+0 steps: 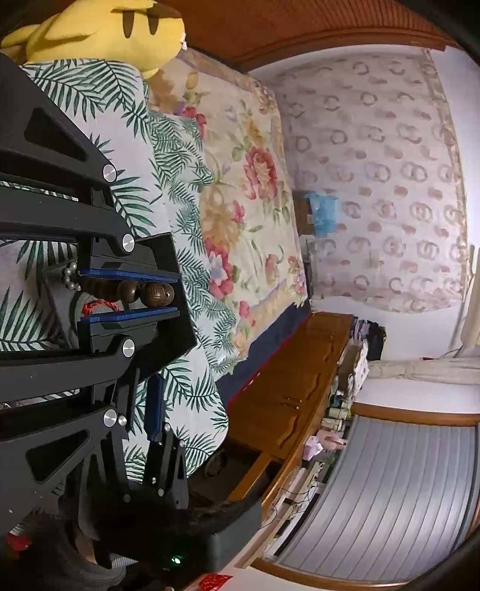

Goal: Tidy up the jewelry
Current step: 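Lower both bracelets into the black box and open both grippers, then withdraw both grippers from the box toward the remaining jewelry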

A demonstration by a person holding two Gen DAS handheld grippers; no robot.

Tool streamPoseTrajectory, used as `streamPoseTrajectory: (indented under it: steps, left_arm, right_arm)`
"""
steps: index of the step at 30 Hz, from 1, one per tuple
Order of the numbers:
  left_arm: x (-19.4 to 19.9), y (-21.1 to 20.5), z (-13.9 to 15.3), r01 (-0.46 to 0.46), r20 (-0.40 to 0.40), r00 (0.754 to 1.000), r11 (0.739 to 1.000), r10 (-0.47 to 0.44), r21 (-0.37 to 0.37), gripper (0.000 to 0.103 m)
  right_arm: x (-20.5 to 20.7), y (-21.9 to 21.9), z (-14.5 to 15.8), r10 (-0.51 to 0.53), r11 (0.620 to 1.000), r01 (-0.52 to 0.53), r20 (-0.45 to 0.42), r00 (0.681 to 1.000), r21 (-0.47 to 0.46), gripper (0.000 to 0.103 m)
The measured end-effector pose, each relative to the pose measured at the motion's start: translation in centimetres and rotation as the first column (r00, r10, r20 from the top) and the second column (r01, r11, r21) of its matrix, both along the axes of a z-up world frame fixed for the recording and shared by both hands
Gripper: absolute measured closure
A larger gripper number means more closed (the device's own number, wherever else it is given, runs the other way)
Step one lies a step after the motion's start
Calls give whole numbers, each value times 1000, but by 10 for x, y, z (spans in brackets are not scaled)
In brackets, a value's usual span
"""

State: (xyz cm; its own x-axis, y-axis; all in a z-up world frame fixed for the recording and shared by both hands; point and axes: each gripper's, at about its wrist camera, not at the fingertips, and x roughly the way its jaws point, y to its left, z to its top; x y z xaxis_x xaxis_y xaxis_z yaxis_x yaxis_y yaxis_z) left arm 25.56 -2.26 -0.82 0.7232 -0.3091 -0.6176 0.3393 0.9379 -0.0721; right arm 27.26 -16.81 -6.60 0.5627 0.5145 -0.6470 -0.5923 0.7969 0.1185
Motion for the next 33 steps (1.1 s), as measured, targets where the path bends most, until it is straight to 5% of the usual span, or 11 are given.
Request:
streamPoseTrajectory:
  steps: [11,33]
  left_arm:
    - [1,-4,-25,8,-60,998,1000,-7,20,91]
    - [-30,-1,-30,-9,-65,998,1000,11,28,89]
  right_arm:
    - [-9,-13,3,-27,1000,27,8,1000,1,73]
    - [-53,-29,6,-57,998,57,5,998,4,73]
